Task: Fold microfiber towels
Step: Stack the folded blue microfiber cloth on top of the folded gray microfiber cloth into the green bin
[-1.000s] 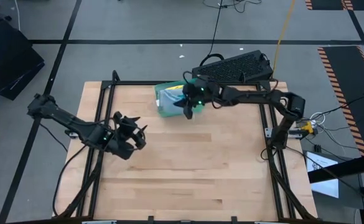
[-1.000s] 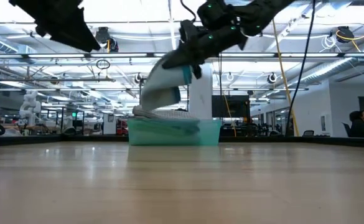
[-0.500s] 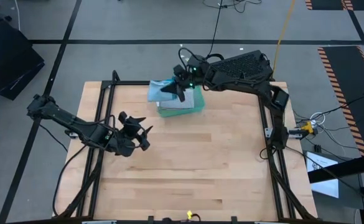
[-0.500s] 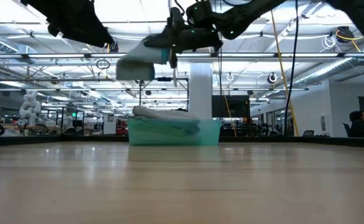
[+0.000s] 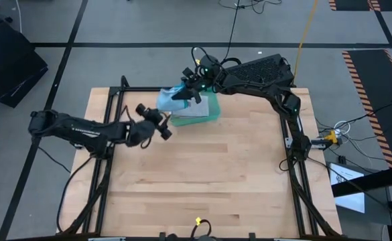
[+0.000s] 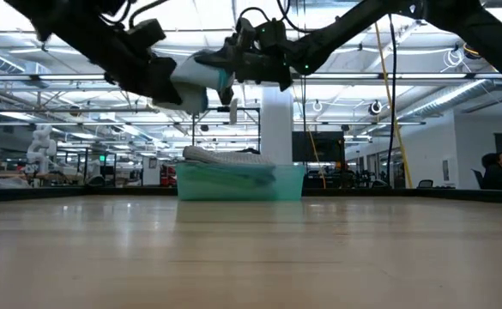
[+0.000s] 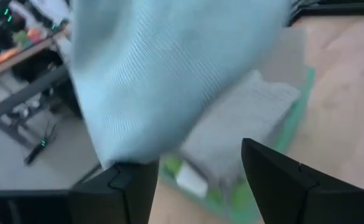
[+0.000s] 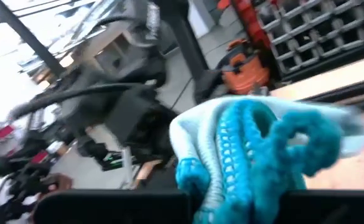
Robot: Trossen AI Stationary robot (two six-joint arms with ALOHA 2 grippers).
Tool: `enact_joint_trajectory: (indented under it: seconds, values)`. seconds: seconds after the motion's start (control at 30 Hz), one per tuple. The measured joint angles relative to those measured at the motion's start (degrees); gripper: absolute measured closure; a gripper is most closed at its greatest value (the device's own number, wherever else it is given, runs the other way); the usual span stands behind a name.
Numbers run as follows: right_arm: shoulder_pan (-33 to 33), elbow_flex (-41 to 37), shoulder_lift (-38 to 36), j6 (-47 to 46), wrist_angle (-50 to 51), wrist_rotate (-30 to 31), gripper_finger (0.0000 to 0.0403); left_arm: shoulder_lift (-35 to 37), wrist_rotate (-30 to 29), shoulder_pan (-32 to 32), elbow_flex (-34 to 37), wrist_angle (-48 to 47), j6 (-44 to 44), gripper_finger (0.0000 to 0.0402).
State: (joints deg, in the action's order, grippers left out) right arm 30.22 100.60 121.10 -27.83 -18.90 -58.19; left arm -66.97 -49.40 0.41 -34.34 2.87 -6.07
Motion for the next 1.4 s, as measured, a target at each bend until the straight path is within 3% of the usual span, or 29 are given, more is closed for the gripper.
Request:
enact_joint_trajectory:
  seconds: [0.17, 0.33, 0.5, 0.63, 0.8, 0.97, 1.1, 1.3, 1.4]
  values:
    - [0.3, 0.0, -0.4, -1.3, 0.0, -3.8, 0.0393, -0.1, 11.8, 10.2, 2.8, 12.6, 10.6, 0.0174]
    - [1.2, 0.0, -0.5, -1.6, 0.2, -6.7, 0.0392, -0.1, 16.5, 19.3, 4.1, 12.3, 10.5, 0.0174]
    - [1.9, 0.0, -0.3, -0.2, 1.8, -6.7, 0.0392, -0.1, 23.2, 24.0, 4.3, 14.7, 10.0, 0.0174]
    - [3.0, 0.0, -0.2, 0.4, 5.3, -8.6, 0.0392, 0.8, 36.0, 28.0, 3.8, 11.7, 7.2, 0.0174]
    - [3.7, 0.0, -0.3, 6.4, 16.5, -9.5, 0.0392, 3.8, 53.0, 33.7, 3.2, 8.9, 3.9, 0.0174]
    - [4.3, -0.1, -1.8, 11.0, 23.3, -9.7, 0.0392, 4.6, 68.0, 38.2, 3.2, 10.9, 2.2, 0.0174]
    - [5.9, -0.1, -3.4, 11.6, 22.7, -9.4, 0.0392, 4.6, 69.3, 40.2, 3.2, 12.0, 1.4, 0.0174]
    - [7.7, -0.1, -3.4, 6.1, 18.3, -8.8, 0.0392, 4.6, 57.7, 43.8, 3.2, 11.8, -2.7, 0.0174]
    - [7.8, -0.1, -3.4, 6.0, 18.0, -5.7, 0.0392, 4.6, 62.0, 44.7, 3.2, 11.7, -4.1, 0.0174]
